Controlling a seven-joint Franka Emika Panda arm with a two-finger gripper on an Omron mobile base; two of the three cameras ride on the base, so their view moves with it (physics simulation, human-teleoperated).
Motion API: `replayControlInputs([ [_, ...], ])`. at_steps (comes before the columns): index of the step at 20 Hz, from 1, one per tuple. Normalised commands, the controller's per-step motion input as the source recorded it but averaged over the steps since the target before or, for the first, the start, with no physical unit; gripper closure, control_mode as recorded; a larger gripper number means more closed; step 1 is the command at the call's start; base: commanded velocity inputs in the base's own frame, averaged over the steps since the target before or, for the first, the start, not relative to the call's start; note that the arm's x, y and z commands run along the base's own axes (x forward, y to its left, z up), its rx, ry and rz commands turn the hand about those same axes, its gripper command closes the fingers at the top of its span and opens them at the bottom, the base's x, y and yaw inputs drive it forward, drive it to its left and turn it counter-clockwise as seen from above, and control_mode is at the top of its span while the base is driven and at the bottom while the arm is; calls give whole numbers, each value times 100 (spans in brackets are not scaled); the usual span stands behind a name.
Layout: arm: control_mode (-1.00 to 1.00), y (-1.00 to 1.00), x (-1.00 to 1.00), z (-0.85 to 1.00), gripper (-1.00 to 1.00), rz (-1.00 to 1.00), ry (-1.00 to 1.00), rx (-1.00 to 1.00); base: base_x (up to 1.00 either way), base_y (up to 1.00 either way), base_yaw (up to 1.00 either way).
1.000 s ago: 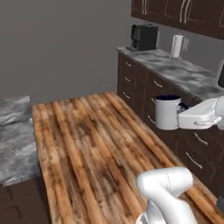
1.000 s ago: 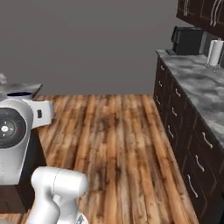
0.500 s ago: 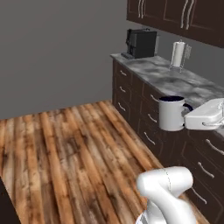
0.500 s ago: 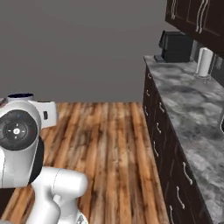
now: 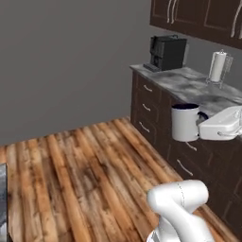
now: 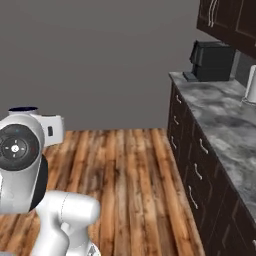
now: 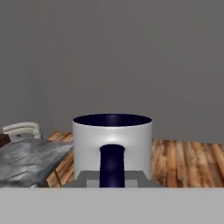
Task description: There is a tray on the dining counter. Grab the cup, mug, and pitcher and place them on the tray. The pitcher may be placed next to the tray if it cannot fit the tray.
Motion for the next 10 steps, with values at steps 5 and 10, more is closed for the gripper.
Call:
replayControlInputs([
  [5,100,0,0,0,100,0,0,0,100,31,-6],
  [10,100,0,0,0,100,0,0,0,100,40,0],
])
